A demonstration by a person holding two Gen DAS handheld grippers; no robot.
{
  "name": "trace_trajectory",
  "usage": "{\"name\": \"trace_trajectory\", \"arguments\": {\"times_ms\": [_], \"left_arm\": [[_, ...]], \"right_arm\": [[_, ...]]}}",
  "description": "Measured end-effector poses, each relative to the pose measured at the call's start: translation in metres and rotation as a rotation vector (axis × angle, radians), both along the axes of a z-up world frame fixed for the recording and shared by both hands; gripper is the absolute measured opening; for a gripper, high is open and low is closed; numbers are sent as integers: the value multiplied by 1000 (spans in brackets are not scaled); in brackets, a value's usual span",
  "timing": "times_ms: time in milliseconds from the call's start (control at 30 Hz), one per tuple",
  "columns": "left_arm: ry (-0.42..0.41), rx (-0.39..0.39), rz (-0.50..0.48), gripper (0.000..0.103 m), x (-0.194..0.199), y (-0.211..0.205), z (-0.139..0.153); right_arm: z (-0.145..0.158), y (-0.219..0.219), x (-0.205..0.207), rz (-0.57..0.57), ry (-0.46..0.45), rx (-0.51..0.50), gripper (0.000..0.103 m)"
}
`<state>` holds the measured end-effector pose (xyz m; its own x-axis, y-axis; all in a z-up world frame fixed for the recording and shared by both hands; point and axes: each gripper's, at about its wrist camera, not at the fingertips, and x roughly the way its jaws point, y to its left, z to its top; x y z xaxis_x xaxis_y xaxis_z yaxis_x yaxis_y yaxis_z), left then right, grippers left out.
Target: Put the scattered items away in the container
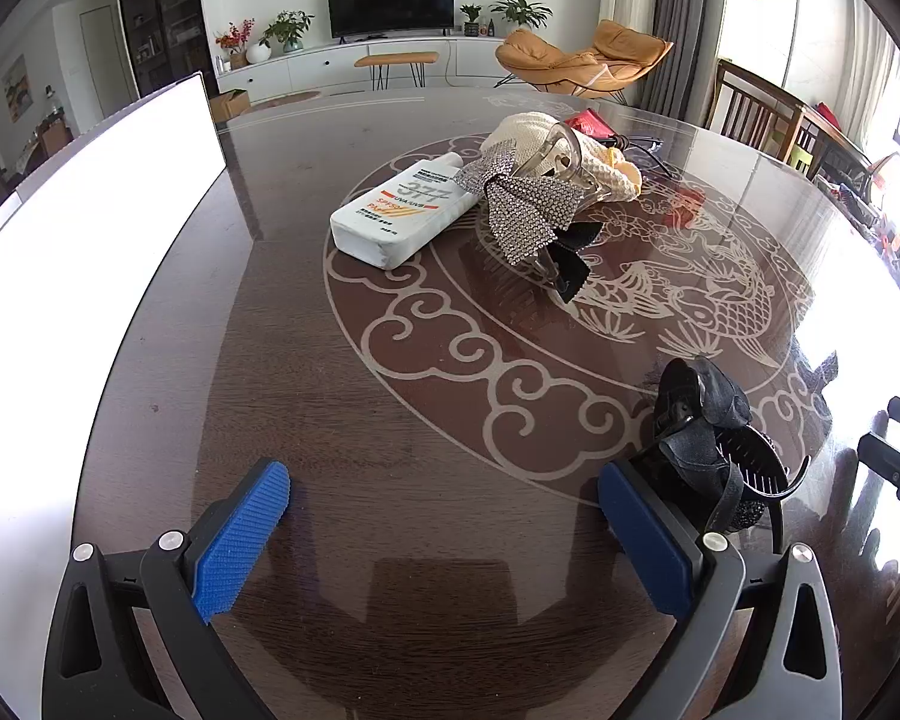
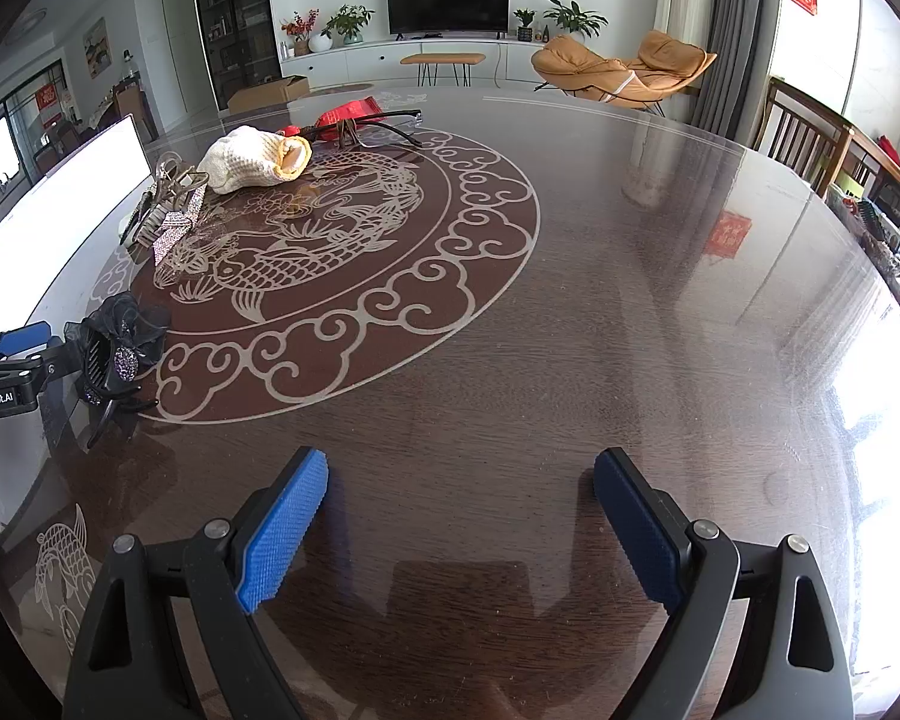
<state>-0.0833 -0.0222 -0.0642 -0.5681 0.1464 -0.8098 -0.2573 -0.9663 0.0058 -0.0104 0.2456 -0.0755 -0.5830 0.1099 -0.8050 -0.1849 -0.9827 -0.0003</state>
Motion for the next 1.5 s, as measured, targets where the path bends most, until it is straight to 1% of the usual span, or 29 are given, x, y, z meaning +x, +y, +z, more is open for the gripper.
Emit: {"name": "trace_trajectory", "arguments": {"times_ms": [67, 100, 167, 200, 300, 367, 433, 500, 667, 867, 1000, 1100, 1167, 1200, 1233, 1267, 1367, 1500], "left_arm": [[0, 0, 0, 103, 0, 0, 0], [0, 0, 0, 103, 0, 0, 0], [0, 0, 0, 103, 0, 0, 0], [0, 0, 0, 103, 0, 0, 0], [0, 0, 0, 103, 0, 0, 0], [0, 0, 0, 103, 0, 0, 0], [1, 0, 0, 103, 0, 0, 0], [0, 0, 0, 103, 0, 0, 0], [0, 0, 0, 103, 0, 0, 0], [-1, 1, -9, 103, 4, -3, 0], [-37, -5, 28, 103, 10, -17, 1], [-15, -2, 12, 103, 14, -21, 1], [-4, 0, 17, 103, 17, -21, 1], [-3, 1, 17, 103, 17, -21, 1], [-3, 1, 17, 103, 17, -21, 1], [-3, 1, 17, 103, 17, -21, 1], [-4, 2, 15, 103, 16, -21, 1], [-13, 4, 5, 103, 13, -14, 2]], "right_arm": [[0, -1, 0, 15, 3, -8, 92], [1, -3, 1, 55, 14, -32, 92], [4, -12, 3, 214, 51, -130, 91], [6, -20, 4, 292, 59, -155, 91], [8, -55, 1, 536, 55, -118, 91], [6, -79, -3, 683, 48, -50, 91], [4, -98, -10, 777, 52, 21, 91], [2, -109, -21, 823, 54, 48, 91], [-3, -121, -45, 864, 15, 14, 91], [-5, -127, -63, 883, 4, -4, 91], [-4, -129, -86, 868, 3, -5, 92], [-5, -135, -102, 870, 3, -5, 92], [-6, -140, -106, 855, 8, 0, 89], [-5, -142, -108, 837, 12, 1, 85], [-4, -141, -108, 817, 23, -1, 64], [-2, -141, -108, 791, 36, -1, 51], [0, -129, -105, 709, 36, -1, 51], [2, -89, -82, 596, 34, 0, 51]]}}
